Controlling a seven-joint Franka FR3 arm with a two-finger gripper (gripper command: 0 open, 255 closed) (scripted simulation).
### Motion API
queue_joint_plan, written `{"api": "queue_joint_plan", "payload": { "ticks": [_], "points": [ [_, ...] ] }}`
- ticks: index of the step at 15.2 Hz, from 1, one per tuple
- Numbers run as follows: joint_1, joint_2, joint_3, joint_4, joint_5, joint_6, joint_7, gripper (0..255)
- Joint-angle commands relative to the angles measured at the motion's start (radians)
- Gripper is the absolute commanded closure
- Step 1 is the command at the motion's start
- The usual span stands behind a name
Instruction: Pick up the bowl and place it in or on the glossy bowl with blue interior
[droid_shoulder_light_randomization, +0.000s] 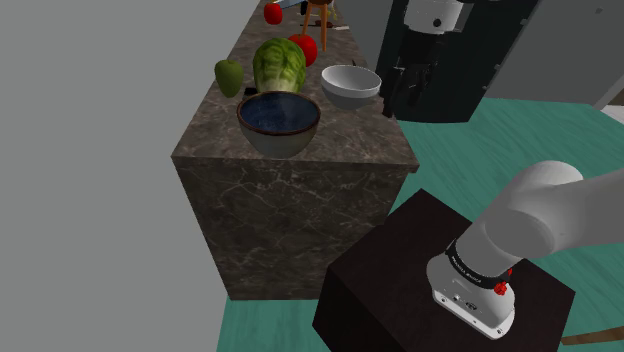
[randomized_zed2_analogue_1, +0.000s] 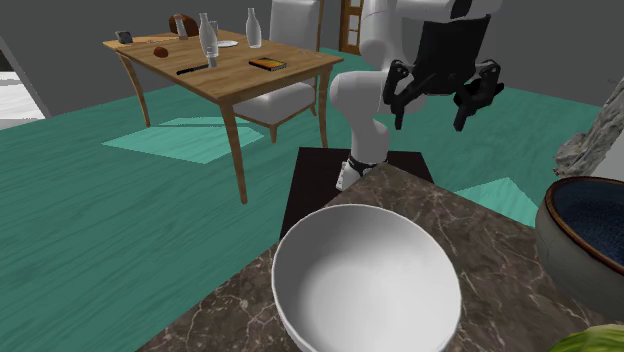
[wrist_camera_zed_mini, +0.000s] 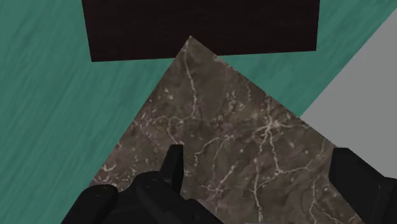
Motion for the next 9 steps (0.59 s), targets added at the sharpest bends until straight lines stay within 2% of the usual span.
{"api": "queue_joint_plan", "payload": {
  "ticks": [1,9],
  "points": [
    [0.000,0.000,0.000,0.000,0.000,0.000,0.000,0],
    [-0.045,0.270,-0.118,0.185,-0.051,0.070,-0.148,0]
  ]
}}
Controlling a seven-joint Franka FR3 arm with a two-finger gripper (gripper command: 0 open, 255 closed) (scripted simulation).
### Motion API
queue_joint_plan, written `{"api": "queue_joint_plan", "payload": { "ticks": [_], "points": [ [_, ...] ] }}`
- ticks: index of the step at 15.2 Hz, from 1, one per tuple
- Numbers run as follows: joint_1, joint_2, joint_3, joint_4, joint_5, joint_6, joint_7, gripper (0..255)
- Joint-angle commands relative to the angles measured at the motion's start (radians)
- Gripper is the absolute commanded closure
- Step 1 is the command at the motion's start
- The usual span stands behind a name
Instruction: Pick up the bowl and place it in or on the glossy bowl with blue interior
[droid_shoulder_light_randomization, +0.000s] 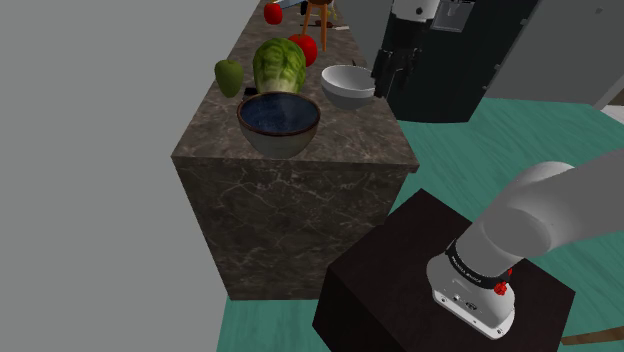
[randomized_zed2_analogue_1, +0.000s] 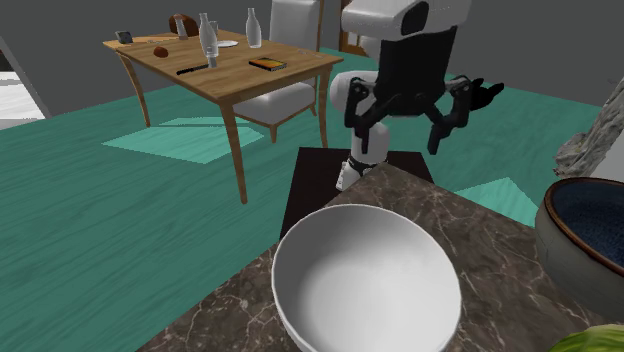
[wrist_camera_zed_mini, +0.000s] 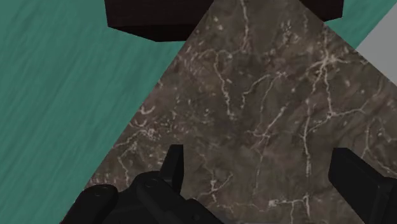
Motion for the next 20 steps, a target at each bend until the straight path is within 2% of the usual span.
{"api": "queue_joint_plan", "payload": {
  "ticks": [1,9,17,20],
  "points": [
    [-0.009,0.064,-0.027,0.053,-0.006,0.007,-0.037,0],
    [-0.039,0.360,-0.120,0.329,0.012,0.007,-0.181,0],
    [-0.094,0.689,-0.178,0.709,0.083,-0.074,-0.313,0],
    [-0.092,0.681,-0.175,0.659,0.082,-0.031,-0.313,0]
  ]
}}
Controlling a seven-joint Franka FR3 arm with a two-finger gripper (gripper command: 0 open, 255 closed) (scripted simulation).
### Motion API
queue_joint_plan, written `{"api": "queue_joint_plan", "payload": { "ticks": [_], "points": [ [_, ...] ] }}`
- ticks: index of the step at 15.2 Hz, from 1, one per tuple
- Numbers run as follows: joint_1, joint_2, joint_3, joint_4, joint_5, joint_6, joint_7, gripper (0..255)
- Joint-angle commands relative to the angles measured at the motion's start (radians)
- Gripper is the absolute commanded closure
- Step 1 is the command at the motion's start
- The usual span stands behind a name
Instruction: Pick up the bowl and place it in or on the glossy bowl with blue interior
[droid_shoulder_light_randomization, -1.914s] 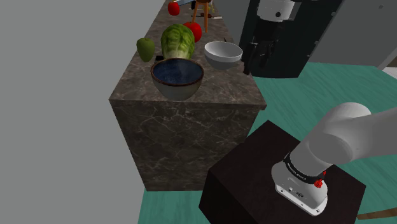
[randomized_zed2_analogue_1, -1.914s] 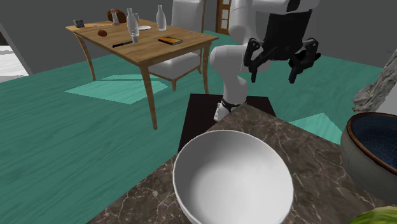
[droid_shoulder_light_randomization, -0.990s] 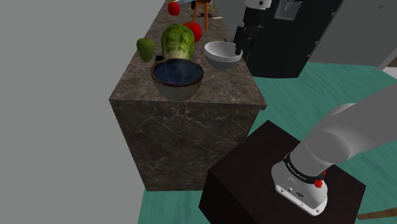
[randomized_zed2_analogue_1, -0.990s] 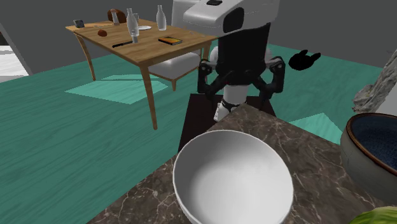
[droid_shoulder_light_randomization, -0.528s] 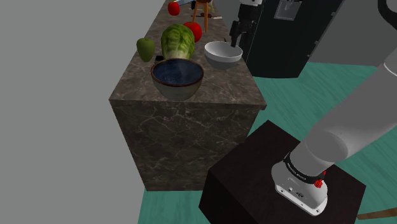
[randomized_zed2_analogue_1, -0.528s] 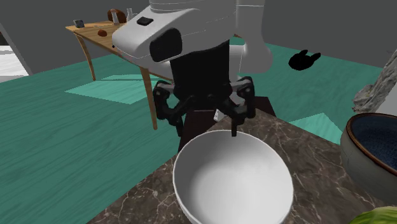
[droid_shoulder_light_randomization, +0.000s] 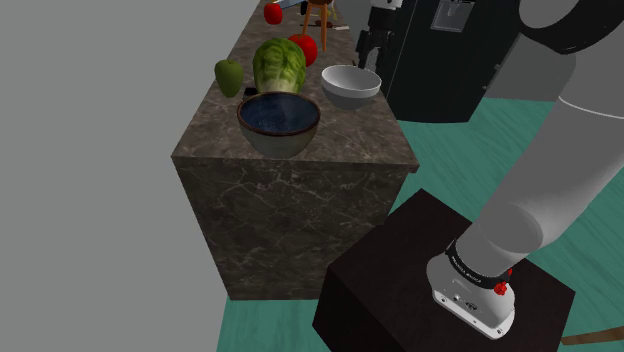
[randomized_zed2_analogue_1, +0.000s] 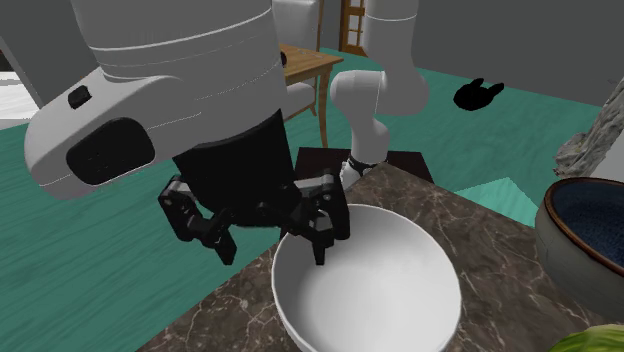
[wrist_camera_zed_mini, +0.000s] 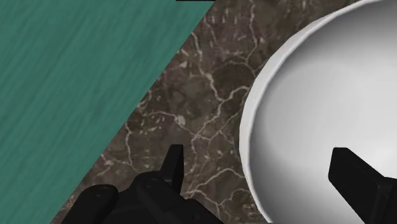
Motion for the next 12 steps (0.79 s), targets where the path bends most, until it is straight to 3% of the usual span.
{"api": "queue_joint_plan", "payload": {
  "ticks": [1,5,12],
  "points": [
    [0.000,0.003,0.000,-0.021,0.001,0.024,-0.003,0],
    [0.004,-0.002,0.002,-0.075,0.001,0.073,-0.004,0],
    [0.004,-0.002,0.002,-0.075,0.001,0.073,-0.004,0]
  ]
}}
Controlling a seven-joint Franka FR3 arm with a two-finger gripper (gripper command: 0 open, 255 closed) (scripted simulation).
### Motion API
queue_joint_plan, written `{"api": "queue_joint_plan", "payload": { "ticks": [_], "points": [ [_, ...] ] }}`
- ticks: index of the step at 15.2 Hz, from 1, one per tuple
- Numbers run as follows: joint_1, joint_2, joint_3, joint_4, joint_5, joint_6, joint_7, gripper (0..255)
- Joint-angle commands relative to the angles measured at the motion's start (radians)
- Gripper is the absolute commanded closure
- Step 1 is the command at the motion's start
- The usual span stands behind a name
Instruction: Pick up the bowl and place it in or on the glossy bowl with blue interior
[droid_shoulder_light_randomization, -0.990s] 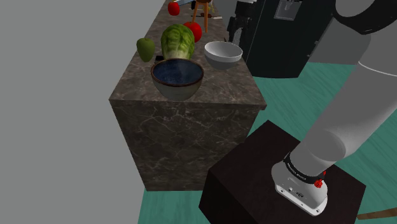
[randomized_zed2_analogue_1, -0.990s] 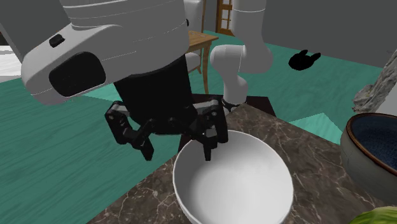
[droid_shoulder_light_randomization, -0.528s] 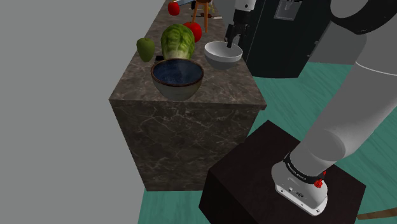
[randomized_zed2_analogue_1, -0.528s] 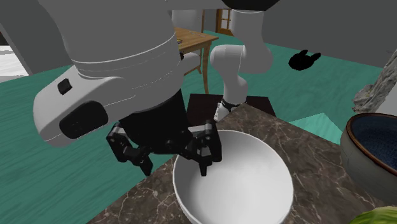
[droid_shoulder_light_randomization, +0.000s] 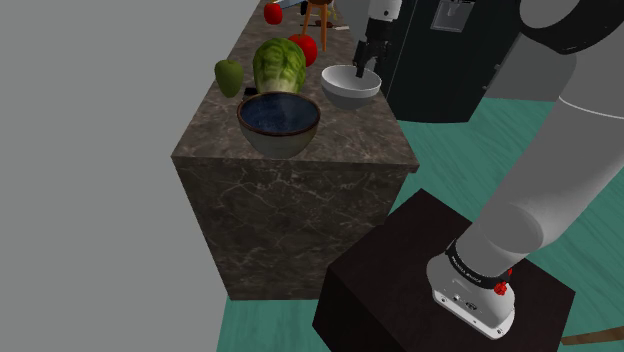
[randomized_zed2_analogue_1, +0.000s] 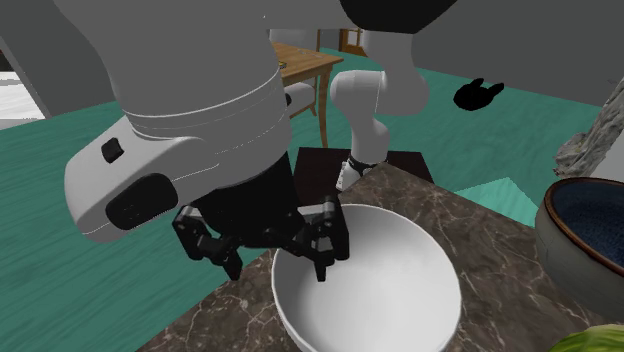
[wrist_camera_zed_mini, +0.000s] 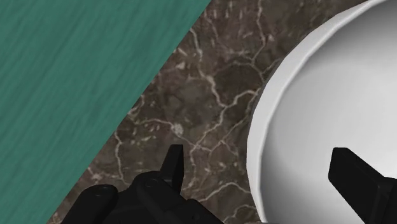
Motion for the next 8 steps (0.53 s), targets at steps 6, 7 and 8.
{"api": "queue_joint_plan", "payload": {
  "ticks": [6,7,8],
  "points": [
    [0.000,0.000,0.000,0.000,0.000,0.000,0.000,255],
    [0.000,0.000,0.000,0.000,0.000,0.000,0.000,255],
    [0.000,0.000,0.000,0.000,0.000,0.000,0.000,255]
  ]
}}
